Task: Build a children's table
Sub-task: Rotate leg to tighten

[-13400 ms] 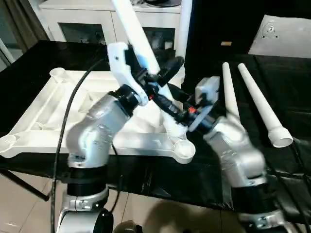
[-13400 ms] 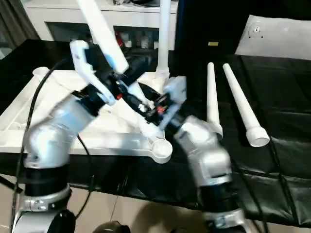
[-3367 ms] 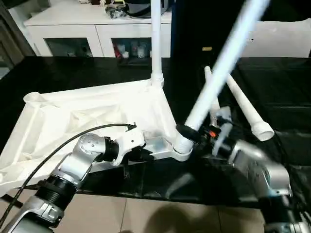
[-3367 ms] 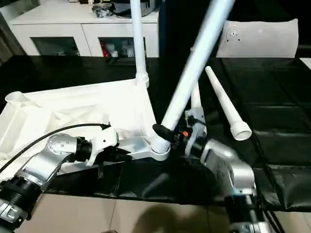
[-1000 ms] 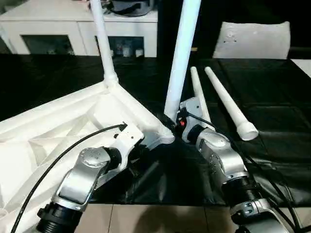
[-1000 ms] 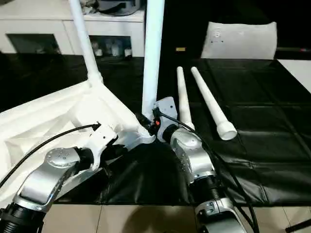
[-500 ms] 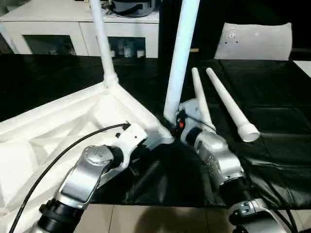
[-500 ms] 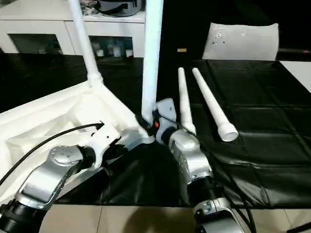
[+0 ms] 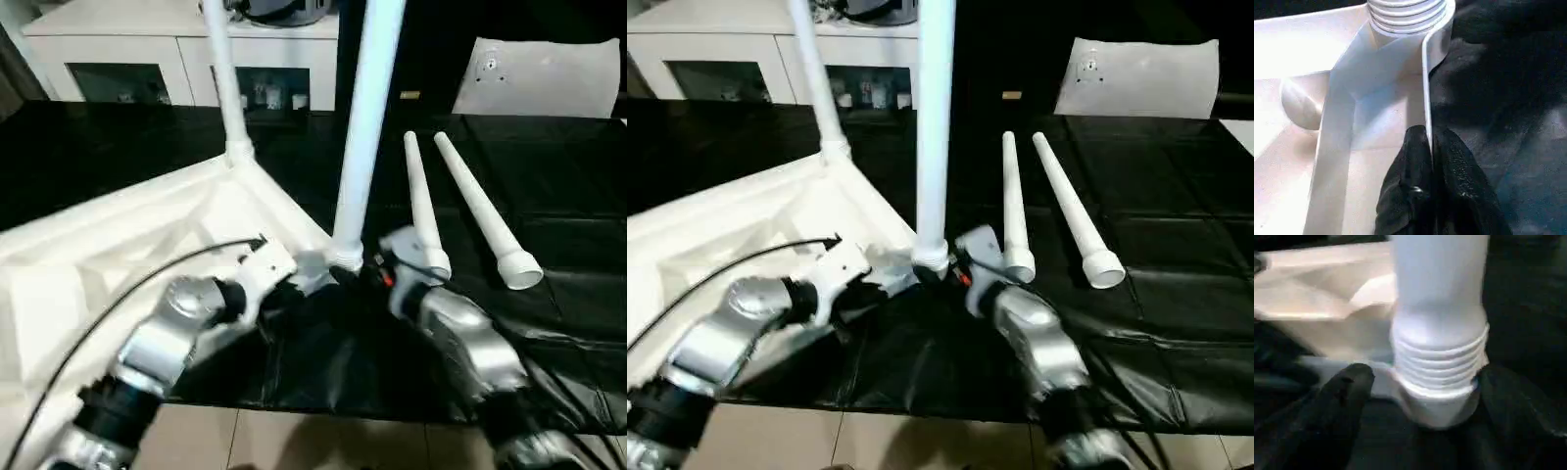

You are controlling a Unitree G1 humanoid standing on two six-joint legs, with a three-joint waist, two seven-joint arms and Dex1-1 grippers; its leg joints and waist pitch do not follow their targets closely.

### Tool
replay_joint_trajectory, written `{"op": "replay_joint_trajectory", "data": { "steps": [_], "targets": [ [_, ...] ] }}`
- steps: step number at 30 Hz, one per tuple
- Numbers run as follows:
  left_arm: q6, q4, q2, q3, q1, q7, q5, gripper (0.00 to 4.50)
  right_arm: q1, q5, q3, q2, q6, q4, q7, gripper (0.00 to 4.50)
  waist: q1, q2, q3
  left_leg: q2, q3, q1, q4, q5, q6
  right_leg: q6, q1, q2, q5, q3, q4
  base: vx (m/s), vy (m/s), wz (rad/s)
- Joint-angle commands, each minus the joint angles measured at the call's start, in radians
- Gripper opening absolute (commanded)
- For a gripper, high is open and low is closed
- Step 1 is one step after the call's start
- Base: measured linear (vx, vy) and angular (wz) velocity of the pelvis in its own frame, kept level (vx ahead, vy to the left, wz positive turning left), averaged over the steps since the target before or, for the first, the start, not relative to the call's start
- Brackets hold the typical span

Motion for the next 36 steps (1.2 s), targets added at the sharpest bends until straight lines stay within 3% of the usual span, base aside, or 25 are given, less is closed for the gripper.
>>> {"op": "replay_joint_trajectory", "data": {
  "steps": [1, 5, 6, 8, 14, 15, 16, 21, 24, 25, 30, 32, 36],
  "targets": [
    [-0.066, 0.033, 0.025, -0.028, -0.022, -0.056, 0.013, 0.0, 0.017, 0.008, 0.009, -0.025, 0.02, -0.047, 0.043, 4.34, 0.007, 0.006, -0.051, 0.084, -0.038, -0.001, -0.072, -0.21, 0.066, -0.147, 0.048, -0.108, -0.265, 0.073, -0.078, 0.0, 0.0, 0.0],
    [-0.146, 0.079, 0.055, -0.063, -0.039, -0.136, 0.011, 0.0, 0.036, 0.023, -0.012, -0.07, 0.024, -0.111, 0.079, 4.47, 0.014, 0.011, -0.054, 0.087, -0.037, -0.002, -0.068, -0.166, 0.075, -0.172, 0.049, -0.109, -0.2, 0.072, -0.068, 0.0, 0.0, 0.0],
    [-0.219, 0.123, 0.069, -0.082, -0.05, -0.195, 0.009, 0.0, 0.038, 0.026, -0.021, -0.114, 0.018, -0.142, 0.11, 4.47, 0.018, 0.021, -0.052, 0.084, -0.037, -0.002, -0.066, -0.162, 0.08, -0.174, 0.048, -0.109, -0.199, 0.072, -0.07, 0.0, 0.0, 0.0],
    [-0.269, 0.153, 0.076, -0.094, -0.062, -0.238, 0.007, 0.0, 0.047, 0.035, -0.016, -0.153, 0.012, -0.177, 0.158, 4.47, 0.025, 0.016, -0.054, 0.085, -0.035, 0.0, -0.064, -0.154, 0.087, -0.168, 0.05, -0.107, -0.188, 0.072, -0.07, 0.0, 0.0, 0.0],
    [-0.354, 0.216, 0.083, -0.121, -0.094, -0.344, -0.006, 0.0, 0.068, 0.071, 0.005, -0.234, 0.038, -0.249, 0.284, 4.47, 0.048, 0.016, -0.057, 0.089, -0.032, 0.001, -0.059, -0.135, 0.098, -0.172, 0.051, -0.111, -0.187, 0.07, -0.065, 0.0, 0.0, 0.0],
    [-0.38, 0.23, 0.088, -0.135, -0.105, -0.401, -0.015, 0.0, 0.065, 0.067, 0.027, -0.262, 0.047, -0.261, 0.331, 4.47, 0.051, 0.026, -0.057, 0.09, -0.034, 0.001, -0.059, -0.135, 0.093, -0.177, 0.049, -0.112, -0.186, 0.069, -0.064, 0.0, 0.0, 0.0],
    [-0.386, 0.231, 0.089, -0.139, -0.107, -0.411, -0.015, 0.0, 0.064, 0.061, 0.033, -0.267, 0.045, -0.261, 0.337, 4.47, 0.051, 0.021, -0.058, 0.093, -0.034, 0.001, -0.059, -0.135, 0.093, -0.175, 0.05, -0.11, -0.179, 0.069, -0.063, 0.0, 0.0, 0.0],
    [-0.46, 0.273, 0.092, -0.168, -0.131, -0.499, -0.012, 0.0, 0.046, 0.035, 0.087, -0.3, 0.03, -0.251, 0.398, 4.47, 0.059, 0.026, -0.057, 0.09, -0.033, 0.001, -0.058, -0.152, 0.088, -0.173, 0.05, -0.112, -0.203, 0.069, -0.065, 0.0, 0.0, 0.0],
    [-0.499, 0.295, 0.093, -0.184, -0.147, -0.525, 0.006, 0.0, 0.026, 0.024, 0.097, -0.293, 0.024, -0.216, 0.41, 4.47, 0.061, 0.017, -0.059, 0.091, -0.033, 0.001, -0.057, -0.142, 0.083, -0.174, 0.051, -0.114, -0.2, 0.069, -0.062, 0.0, 0.0, 0.0],
    [-0.502, 0.298, 0.093, -0.185, -0.148, -0.528, 0.007, 0.0, 0.021, 0.026, 0.097, -0.291, 0.026, -0.21, 0.412, 4.47, 0.063, 0.019, -0.059, 0.09, -0.033, 0.0, -0.056, -0.139, 0.085, -0.174, 0.05, -0.113, -0.205, 0.068, -0.062, 0.0, 0.0, 0.0],
    [-0.536, 0.328, 0.093, -0.192, -0.161, -0.552, 0.017, 0.0, -0.004, 0.058, 0.106, -0.282, 0.04, -0.182, 0.452, 4.06, 0.07, 0.016, -0.063, 0.092, -0.032, -0.001, -0.052, -0.109, 0.093, -0.175, 0.051, -0.113, -0.175, 0.068, -0.055, 0.0, 0.0, 0.0],
    [-0.543, 0.335, 0.094, -0.192, -0.164, -0.555, 0.018, 0.0, -0.009, 0.066, 0.109, -0.281, 0.047, -0.179, 0.468, 3.68, 0.071, 0.016, -0.063, 0.092, -0.032, -0.001, -0.052, -0.11, 0.094, -0.178, 0.052, -0.115, -0.177, 0.068, -0.055, 0.0, 0.0, 0.0],
    [-0.556, 0.35, 0.093, -0.191, -0.167, -0.557, 0.019, 0.0, -0.016, 0.069, 0.115, -0.279, 0.05, -0.17, 0.486, 3.57, 0.071, 0.014, -0.062, 0.089, -0.03, -0.002, -0.052, -0.126, 0.089, -0.168, 0.051, -0.113, -0.212, 0.067, -0.058, 0.0, 0.0, 0.0]
  ]
}}
